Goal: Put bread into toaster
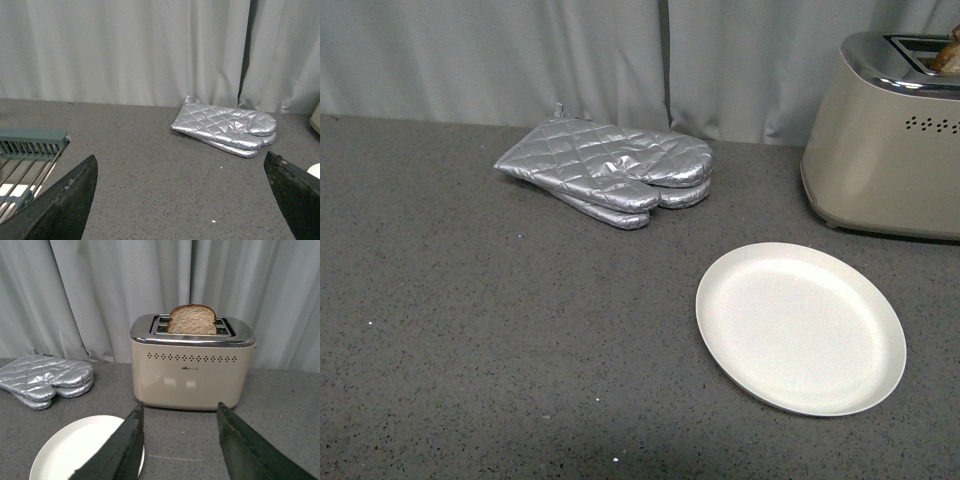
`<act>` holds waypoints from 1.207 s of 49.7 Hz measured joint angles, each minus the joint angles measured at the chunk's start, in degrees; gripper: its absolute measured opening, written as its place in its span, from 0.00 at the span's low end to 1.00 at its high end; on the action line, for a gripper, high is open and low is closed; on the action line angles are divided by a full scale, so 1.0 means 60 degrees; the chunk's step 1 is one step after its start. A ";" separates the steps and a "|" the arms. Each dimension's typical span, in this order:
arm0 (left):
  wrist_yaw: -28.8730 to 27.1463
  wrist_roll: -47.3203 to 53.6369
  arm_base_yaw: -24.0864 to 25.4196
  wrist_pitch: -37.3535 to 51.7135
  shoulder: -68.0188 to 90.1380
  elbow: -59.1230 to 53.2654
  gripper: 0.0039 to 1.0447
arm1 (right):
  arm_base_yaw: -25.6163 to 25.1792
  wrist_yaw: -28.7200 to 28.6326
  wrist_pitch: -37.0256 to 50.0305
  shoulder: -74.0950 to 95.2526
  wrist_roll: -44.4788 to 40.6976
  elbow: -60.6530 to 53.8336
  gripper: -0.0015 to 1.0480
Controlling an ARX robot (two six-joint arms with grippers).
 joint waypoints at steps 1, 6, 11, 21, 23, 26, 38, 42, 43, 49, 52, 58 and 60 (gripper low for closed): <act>0.0000 0.0000 0.0000 0.0000 0.0000 0.0000 0.94 | 0.0000 0.0000 0.0000 0.0000 0.0000 0.0000 0.44; 0.0000 0.0000 0.0000 0.0000 0.0000 0.0000 0.94 | 0.0000 0.0000 0.0000 0.0000 0.0000 0.0000 0.57; -0.0004 0.0000 0.0000 0.0000 0.0000 0.0000 0.94 | 0.0000 0.0000 0.0000 0.0000 0.0000 0.0000 0.74; -0.0004 0.0000 0.0000 0.0000 0.0000 0.0000 0.94 | 0.0000 0.0000 0.0000 0.0000 0.0018 0.0000 0.90; -0.0004 0.0000 0.0000 0.0000 0.0000 0.0000 0.94 | 0.0000 0.0000 0.0000 0.0000 0.0025 0.0000 0.91; 0.0000 0.0000 0.0000 0.0000 0.0000 0.0000 0.94 | 0.0000 0.0000 0.0000 0.0000 0.0025 0.0000 0.91; 0.0000 0.0000 0.0000 0.0000 0.0000 0.0000 0.94 | 0.0000 0.0000 0.0000 0.0000 0.0029 0.0000 0.91; -0.0004 0.0000 0.0000 0.0000 0.0000 0.0000 0.94 | 0.0000 0.0000 0.0000 0.0000 0.0029 0.0000 0.91; 0.0000 0.0000 0.0000 0.0000 0.0000 0.0000 0.94 | 0.0000 0.0000 0.0000 0.0000 0.0029 0.0000 0.91; -0.0004 0.0000 0.0000 0.0000 0.0000 0.0000 0.94 | 0.0000 0.0000 0.0000 0.0000 0.0029 0.0000 0.91; -0.0004 0.0000 0.0000 0.0000 0.0000 0.0000 0.94 | 0.0000 0.0000 0.0000 0.0000 0.0029 0.0000 0.91; 0.0000 0.0000 0.0000 0.0000 0.0000 0.0000 0.94 | 0.0000 0.0000 0.0000 0.0000 0.0029 0.0000 0.91; -0.0004 0.0000 0.0000 0.0000 0.0000 0.0000 0.94 | 0.0000 0.0000 0.0000 0.0000 0.0033 0.0000 0.91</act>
